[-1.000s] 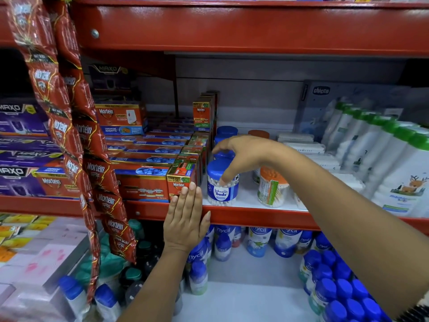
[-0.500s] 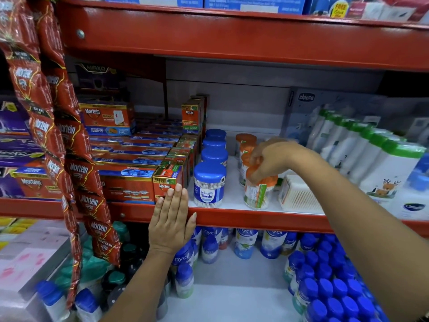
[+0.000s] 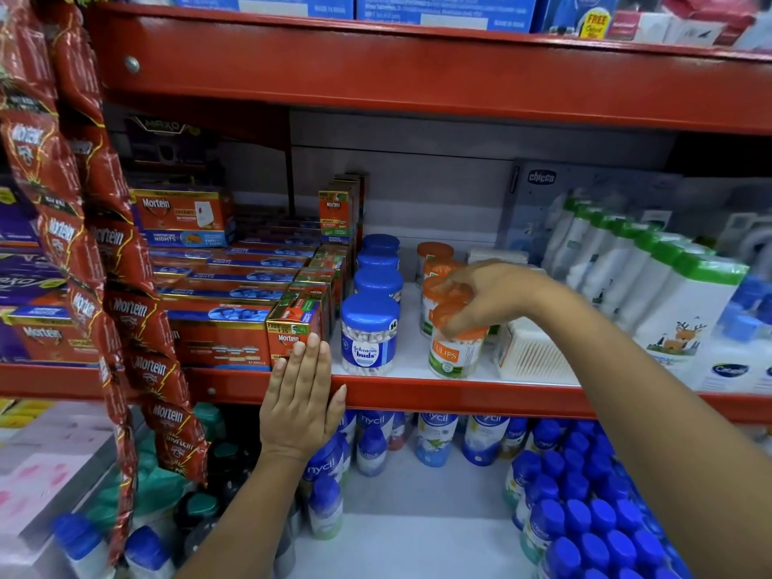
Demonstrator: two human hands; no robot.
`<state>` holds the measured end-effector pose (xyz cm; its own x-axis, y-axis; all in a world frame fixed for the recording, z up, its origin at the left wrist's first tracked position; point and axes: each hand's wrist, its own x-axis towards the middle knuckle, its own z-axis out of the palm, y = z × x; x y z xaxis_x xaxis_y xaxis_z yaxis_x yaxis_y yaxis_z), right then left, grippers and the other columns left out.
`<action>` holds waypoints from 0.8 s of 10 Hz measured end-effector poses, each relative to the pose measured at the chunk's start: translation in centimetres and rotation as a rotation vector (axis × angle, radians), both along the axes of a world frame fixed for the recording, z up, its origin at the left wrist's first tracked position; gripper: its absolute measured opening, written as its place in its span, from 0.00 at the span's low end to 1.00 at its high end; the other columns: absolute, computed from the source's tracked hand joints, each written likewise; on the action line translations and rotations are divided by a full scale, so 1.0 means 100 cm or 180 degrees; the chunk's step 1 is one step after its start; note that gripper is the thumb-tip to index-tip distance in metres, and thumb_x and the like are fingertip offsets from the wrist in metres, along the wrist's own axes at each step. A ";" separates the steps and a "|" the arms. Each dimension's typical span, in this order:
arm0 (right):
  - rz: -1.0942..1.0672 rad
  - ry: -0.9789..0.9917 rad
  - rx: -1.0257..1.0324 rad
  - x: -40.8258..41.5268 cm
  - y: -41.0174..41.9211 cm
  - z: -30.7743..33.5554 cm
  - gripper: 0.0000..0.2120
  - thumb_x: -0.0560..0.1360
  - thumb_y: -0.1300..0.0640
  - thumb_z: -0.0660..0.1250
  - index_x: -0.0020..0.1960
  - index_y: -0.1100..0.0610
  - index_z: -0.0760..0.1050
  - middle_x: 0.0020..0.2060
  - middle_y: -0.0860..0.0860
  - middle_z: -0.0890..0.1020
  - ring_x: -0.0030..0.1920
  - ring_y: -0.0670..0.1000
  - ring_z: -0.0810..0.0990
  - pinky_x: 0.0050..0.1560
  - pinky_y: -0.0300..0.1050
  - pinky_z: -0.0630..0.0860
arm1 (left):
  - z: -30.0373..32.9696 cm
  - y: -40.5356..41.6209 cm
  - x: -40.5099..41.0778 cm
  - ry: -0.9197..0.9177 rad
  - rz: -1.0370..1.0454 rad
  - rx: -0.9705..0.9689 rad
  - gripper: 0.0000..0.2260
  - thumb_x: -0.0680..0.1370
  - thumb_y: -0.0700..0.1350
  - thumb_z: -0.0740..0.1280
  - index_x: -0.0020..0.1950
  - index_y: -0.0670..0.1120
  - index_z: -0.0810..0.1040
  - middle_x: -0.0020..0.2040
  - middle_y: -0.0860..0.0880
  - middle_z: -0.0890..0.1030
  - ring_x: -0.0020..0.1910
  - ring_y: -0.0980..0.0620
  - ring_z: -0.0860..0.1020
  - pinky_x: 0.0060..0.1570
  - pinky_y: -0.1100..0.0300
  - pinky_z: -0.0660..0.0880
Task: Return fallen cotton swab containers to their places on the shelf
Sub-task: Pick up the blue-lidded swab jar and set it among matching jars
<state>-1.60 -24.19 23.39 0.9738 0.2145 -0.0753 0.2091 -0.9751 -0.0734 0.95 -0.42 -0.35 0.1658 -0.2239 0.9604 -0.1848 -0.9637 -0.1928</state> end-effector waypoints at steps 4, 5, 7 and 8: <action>0.0019 -0.0138 0.0041 -0.003 -0.001 -0.010 0.33 0.68 0.44 0.74 0.70 0.49 0.70 0.65 0.51 0.75 0.61 0.53 0.74 0.55 0.45 0.72 | 0.000 0.000 0.000 0.0003 -0.0017 -0.0002 0.27 0.85 0.52 0.47 0.80 0.41 0.47 0.80 0.45 0.47 0.79 0.48 0.48 0.78 0.53 0.47; 0.0073 -0.0046 0.0236 -0.003 -0.004 -0.012 0.32 0.67 0.48 0.75 0.69 0.48 0.71 0.65 0.50 0.75 0.59 0.52 0.75 0.58 0.47 0.75 | -0.001 0.000 0.001 -0.0004 0.0020 0.0007 0.27 0.85 0.52 0.47 0.80 0.41 0.47 0.80 0.45 0.47 0.79 0.48 0.48 0.78 0.53 0.46; -0.0029 -0.0221 0.0395 -0.002 -0.006 -0.020 0.32 0.65 0.45 0.76 0.67 0.48 0.73 0.63 0.50 0.77 0.58 0.51 0.76 0.53 0.45 0.74 | -0.002 0.000 0.001 0.0010 -0.0022 -0.0008 0.27 0.85 0.52 0.47 0.80 0.41 0.48 0.80 0.45 0.47 0.79 0.48 0.48 0.78 0.53 0.47; -0.0034 -0.0244 0.0409 -0.003 -0.004 -0.021 0.31 0.66 0.46 0.75 0.67 0.48 0.73 0.64 0.50 0.77 0.59 0.52 0.76 0.50 0.44 0.72 | -0.002 0.001 0.001 0.0011 0.0003 -0.0007 0.27 0.84 0.52 0.48 0.80 0.40 0.48 0.80 0.44 0.48 0.79 0.48 0.49 0.78 0.53 0.47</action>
